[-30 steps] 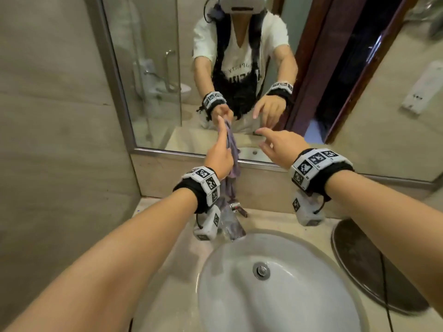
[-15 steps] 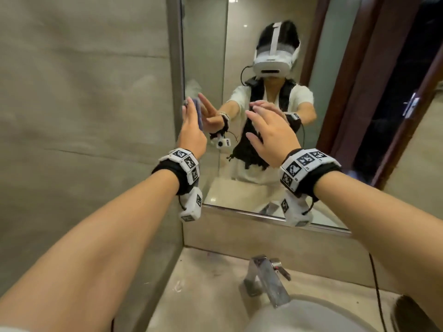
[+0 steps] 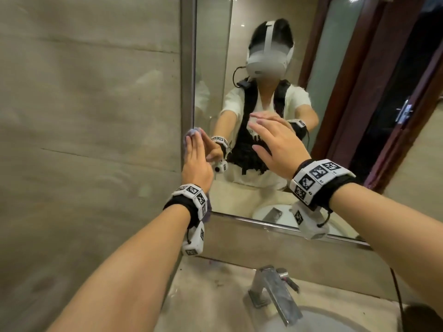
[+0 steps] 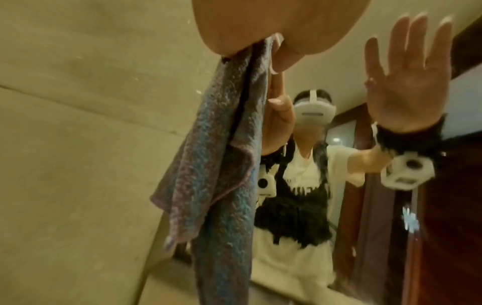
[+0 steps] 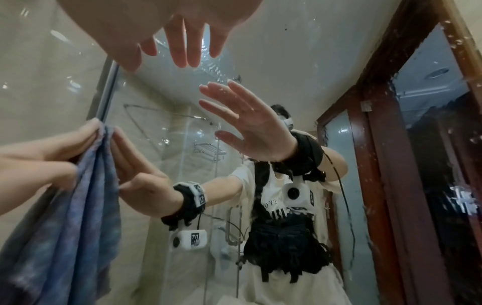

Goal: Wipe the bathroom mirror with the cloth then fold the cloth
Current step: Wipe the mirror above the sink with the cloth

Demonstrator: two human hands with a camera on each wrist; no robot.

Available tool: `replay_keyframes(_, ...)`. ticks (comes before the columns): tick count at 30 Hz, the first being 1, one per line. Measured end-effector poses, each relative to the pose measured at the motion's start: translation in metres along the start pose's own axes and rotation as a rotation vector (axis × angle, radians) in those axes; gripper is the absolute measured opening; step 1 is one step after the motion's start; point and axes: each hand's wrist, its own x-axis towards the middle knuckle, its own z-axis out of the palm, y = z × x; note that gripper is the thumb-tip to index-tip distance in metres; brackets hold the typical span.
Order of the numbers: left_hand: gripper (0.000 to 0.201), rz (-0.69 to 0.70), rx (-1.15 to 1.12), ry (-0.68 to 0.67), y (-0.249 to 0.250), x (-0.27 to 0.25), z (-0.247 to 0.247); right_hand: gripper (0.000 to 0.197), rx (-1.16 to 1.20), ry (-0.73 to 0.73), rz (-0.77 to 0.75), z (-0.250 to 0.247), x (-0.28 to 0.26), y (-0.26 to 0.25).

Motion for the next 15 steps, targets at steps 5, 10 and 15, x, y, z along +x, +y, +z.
replay_keyframes(5,0.076,-0.102,-0.004,-0.089,-0.027,-0.040,0.026,0.047,-0.006,-0.040,-0.018,0.017,-0.015,-0.003)
replay_keyframes(10,0.082,-0.221,-0.082,-0.209,-0.041,-0.074,0.043,0.047,0.002,-0.095,-0.027,0.038,-0.036,-0.013)
replay_keyframes(15,0.079,-0.414,-0.179,-0.312,-0.042,-0.095,0.054,0.047,0.017,-0.145,-0.018,0.051,-0.053,-0.018)
